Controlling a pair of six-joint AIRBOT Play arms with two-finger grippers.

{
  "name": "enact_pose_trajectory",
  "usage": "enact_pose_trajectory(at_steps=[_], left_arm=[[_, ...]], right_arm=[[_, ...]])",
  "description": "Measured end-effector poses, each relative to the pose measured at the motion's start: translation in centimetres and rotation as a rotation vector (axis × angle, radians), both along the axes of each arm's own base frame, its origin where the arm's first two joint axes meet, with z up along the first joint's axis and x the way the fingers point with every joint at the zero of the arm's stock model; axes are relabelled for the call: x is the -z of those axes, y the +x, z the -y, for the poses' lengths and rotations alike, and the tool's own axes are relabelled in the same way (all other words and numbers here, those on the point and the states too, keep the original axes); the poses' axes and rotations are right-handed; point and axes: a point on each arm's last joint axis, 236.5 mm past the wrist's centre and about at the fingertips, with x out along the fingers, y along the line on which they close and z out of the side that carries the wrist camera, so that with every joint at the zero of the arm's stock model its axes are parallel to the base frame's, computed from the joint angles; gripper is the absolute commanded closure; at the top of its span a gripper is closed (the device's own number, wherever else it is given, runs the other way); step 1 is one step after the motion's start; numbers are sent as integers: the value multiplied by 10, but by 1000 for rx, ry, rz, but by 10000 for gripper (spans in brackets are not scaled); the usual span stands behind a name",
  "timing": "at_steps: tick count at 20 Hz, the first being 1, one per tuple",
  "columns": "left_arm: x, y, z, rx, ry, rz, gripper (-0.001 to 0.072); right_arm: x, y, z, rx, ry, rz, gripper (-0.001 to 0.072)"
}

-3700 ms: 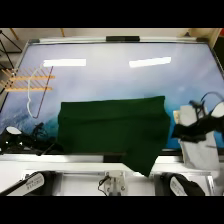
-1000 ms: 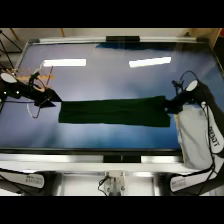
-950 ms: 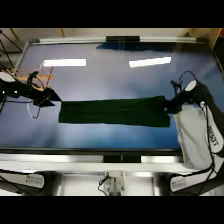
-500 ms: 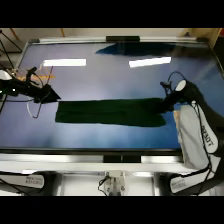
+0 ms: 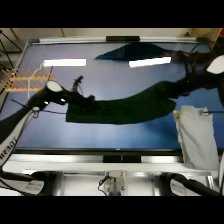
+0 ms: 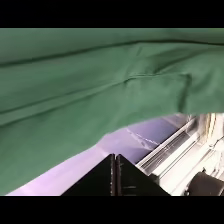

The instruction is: Fold the shirts.

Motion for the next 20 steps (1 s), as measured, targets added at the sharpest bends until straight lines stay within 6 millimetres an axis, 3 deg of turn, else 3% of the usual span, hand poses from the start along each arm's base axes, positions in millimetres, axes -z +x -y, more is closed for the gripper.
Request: enact_pose_trajectory(at_steps=[4,7,9,11,14,16,20], left_arm=[[11,-21,83,-36,-84,5,672],[18,-39,136,-38,-160,-29,672],[21,-47,160,-33,-192,-44,673],[20,-49,172,-25,-214,-46,675],[10,-35,157,3,-221,-16,676],[-7,-15,123,17,-193,40,676],[-65,40,2,-66,-42,219,675]], right_arm=[[-50,-43,-12,-2,47,28,644],[-72,-69,-18,5,71,37,644],[-81,-80,-22,10,86,36,644],[-85,-85,-23,22,97,33,644],[-83,-83,-25,41,113,5,644],[-75,-77,-26,46,120,-28,644],[-50,-54,-60,-8,140,-72,644]])
